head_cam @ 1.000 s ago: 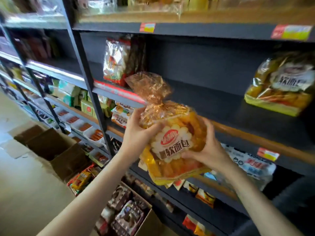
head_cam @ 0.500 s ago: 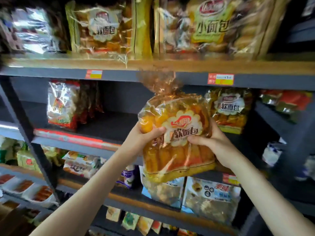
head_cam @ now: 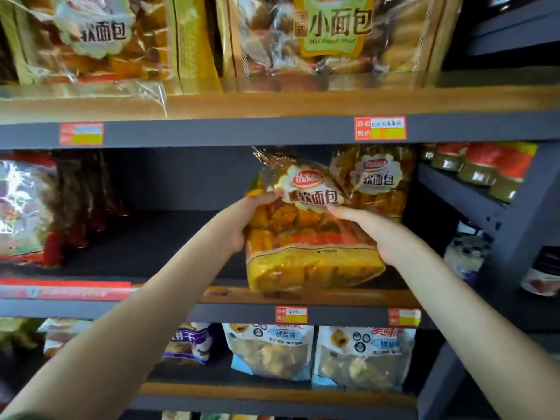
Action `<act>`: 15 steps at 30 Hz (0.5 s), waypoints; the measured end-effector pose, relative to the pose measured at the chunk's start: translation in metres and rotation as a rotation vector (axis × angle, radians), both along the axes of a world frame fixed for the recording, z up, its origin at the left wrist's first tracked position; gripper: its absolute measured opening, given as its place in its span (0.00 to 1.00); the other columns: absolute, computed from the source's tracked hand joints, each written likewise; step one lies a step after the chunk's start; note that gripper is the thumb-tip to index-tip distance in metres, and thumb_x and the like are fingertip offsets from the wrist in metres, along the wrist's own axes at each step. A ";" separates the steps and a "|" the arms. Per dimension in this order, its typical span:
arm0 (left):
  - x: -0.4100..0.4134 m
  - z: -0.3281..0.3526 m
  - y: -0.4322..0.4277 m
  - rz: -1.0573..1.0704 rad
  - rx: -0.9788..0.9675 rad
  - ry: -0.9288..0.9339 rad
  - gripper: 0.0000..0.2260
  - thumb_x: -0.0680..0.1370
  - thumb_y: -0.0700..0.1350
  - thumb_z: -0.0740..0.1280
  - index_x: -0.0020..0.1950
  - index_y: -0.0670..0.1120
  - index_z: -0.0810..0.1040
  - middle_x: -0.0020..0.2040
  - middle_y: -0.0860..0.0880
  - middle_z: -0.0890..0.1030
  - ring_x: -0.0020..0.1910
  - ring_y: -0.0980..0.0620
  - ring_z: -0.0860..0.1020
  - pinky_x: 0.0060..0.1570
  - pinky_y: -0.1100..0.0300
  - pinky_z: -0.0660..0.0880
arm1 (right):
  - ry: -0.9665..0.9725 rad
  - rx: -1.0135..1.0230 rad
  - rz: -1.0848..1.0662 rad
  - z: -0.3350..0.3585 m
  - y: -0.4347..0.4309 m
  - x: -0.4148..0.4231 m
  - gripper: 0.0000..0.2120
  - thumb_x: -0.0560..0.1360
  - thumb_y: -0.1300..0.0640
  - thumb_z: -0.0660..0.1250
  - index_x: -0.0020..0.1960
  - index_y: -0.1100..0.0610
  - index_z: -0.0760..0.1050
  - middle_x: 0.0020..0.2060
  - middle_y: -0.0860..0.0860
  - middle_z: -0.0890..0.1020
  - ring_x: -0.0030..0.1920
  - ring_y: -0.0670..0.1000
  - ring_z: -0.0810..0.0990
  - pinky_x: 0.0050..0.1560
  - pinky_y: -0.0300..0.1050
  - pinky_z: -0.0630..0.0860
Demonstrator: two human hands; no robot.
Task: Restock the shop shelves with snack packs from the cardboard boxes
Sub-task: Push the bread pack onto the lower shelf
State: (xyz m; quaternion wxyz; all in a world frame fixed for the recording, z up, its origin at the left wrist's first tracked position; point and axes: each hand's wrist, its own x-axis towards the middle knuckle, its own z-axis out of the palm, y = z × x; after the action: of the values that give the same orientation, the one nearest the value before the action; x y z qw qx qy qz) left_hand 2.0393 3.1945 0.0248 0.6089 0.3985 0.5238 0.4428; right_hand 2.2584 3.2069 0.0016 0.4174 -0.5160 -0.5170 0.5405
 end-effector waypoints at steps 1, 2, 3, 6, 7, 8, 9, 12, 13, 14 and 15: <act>0.003 0.005 0.008 -0.018 0.000 0.016 0.21 0.72 0.52 0.74 0.61 0.45 0.77 0.49 0.42 0.85 0.46 0.42 0.84 0.43 0.48 0.80 | 0.000 0.001 -0.027 0.004 0.004 0.003 0.32 0.60 0.40 0.77 0.59 0.47 0.70 0.53 0.50 0.78 0.54 0.54 0.77 0.63 0.56 0.72; 0.007 0.010 0.016 -0.035 0.004 0.028 0.21 0.72 0.52 0.74 0.61 0.45 0.77 0.49 0.43 0.85 0.47 0.42 0.84 0.44 0.48 0.79 | 0.012 0.022 -0.044 0.006 0.009 0.007 0.36 0.58 0.40 0.77 0.62 0.48 0.70 0.56 0.51 0.77 0.57 0.55 0.76 0.65 0.58 0.71; 0.011 0.013 0.023 -0.051 0.016 0.030 0.20 0.72 0.52 0.74 0.60 0.45 0.77 0.49 0.43 0.85 0.48 0.42 0.83 0.45 0.48 0.79 | 0.016 0.041 -0.070 0.010 0.012 0.011 0.39 0.57 0.39 0.78 0.64 0.48 0.70 0.59 0.51 0.77 0.60 0.56 0.75 0.66 0.59 0.70; 0.028 0.014 0.047 -0.076 0.119 0.019 0.29 0.68 0.52 0.78 0.64 0.44 0.74 0.53 0.43 0.84 0.49 0.43 0.84 0.47 0.46 0.80 | 0.051 0.170 -0.133 0.009 0.023 0.025 0.34 0.59 0.40 0.79 0.62 0.42 0.72 0.61 0.47 0.78 0.60 0.53 0.77 0.64 0.59 0.72; 0.033 0.010 0.055 -0.080 0.177 0.040 0.37 0.64 0.52 0.81 0.67 0.44 0.69 0.55 0.44 0.83 0.49 0.44 0.84 0.46 0.46 0.80 | 0.019 0.223 -0.165 0.007 0.025 0.030 0.36 0.59 0.38 0.79 0.64 0.42 0.71 0.62 0.46 0.77 0.61 0.52 0.76 0.65 0.58 0.72; 0.038 0.006 0.059 -0.091 0.242 0.079 0.41 0.62 0.51 0.82 0.68 0.44 0.65 0.56 0.45 0.82 0.49 0.47 0.83 0.44 0.48 0.81 | -0.039 0.263 -0.193 0.003 0.027 0.034 0.42 0.57 0.36 0.79 0.68 0.43 0.68 0.64 0.46 0.76 0.63 0.51 0.75 0.66 0.57 0.71; 0.042 0.000 0.063 -0.096 0.306 0.132 0.40 0.64 0.49 0.81 0.68 0.45 0.61 0.56 0.47 0.81 0.50 0.50 0.83 0.43 0.51 0.81 | -0.100 0.290 -0.213 -0.002 0.030 0.039 0.49 0.56 0.34 0.78 0.71 0.45 0.64 0.66 0.46 0.75 0.65 0.51 0.74 0.67 0.57 0.70; 0.051 -0.018 0.074 -0.093 0.450 0.278 0.35 0.67 0.48 0.79 0.65 0.47 0.59 0.56 0.51 0.79 0.52 0.54 0.80 0.50 0.54 0.80 | -0.273 0.369 -0.245 -0.016 0.035 0.048 0.44 0.67 0.42 0.75 0.75 0.50 0.56 0.70 0.49 0.71 0.69 0.51 0.69 0.70 0.54 0.66; 0.053 -0.021 0.077 -0.084 0.486 0.313 0.35 0.67 0.51 0.79 0.64 0.48 0.60 0.57 0.51 0.78 0.53 0.53 0.80 0.53 0.52 0.79 | -0.311 0.370 -0.256 -0.020 0.036 0.050 0.43 0.70 0.44 0.73 0.76 0.50 0.54 0.71 0.49 0.69 0.70 0.52 0.68 0.70 0.54 0.65; 0.056 -0.022 0.080 -0.079 0.523 0.348 0.35 0.67 0.53 0.78 0.64 0.48 0.61 0.58 0.52 0.78 0.54 0.53 0.80 0.53 0.53 0.79 | -0.339 0.379 -0.274 -0.022 0.037 0.051 0.43 0.71 0.45 0.72 0.77 0.50 0.52 0.72 0.50 0.67 0.71 0.53 0.66 0.71 0.53 0.64; 0.059 -0.022 0.083 -0.076 0.553 0.383 0.34 0.67 0.54 0.78 0.65 0.48 0.62 0.57 0.53 0.77 0.53 0.53 0.79 0.50 0.56 0.79 | -0.393 0.413 -0.295 -0.023 0.038 0.052 0.44 0.72 0.46 0.72 0.78 0.49 0.49 0.74 0.50 0.63 0.73 0.53 0.63 0.72 0.53 0.62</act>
State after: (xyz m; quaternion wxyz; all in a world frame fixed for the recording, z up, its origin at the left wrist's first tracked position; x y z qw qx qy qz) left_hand 2.0983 3.2771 0.0023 0.3843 0.6437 0.4734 0.4624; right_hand 2.3102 3.2446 -0.0219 0.4792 -0.5844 -0.6060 0.2479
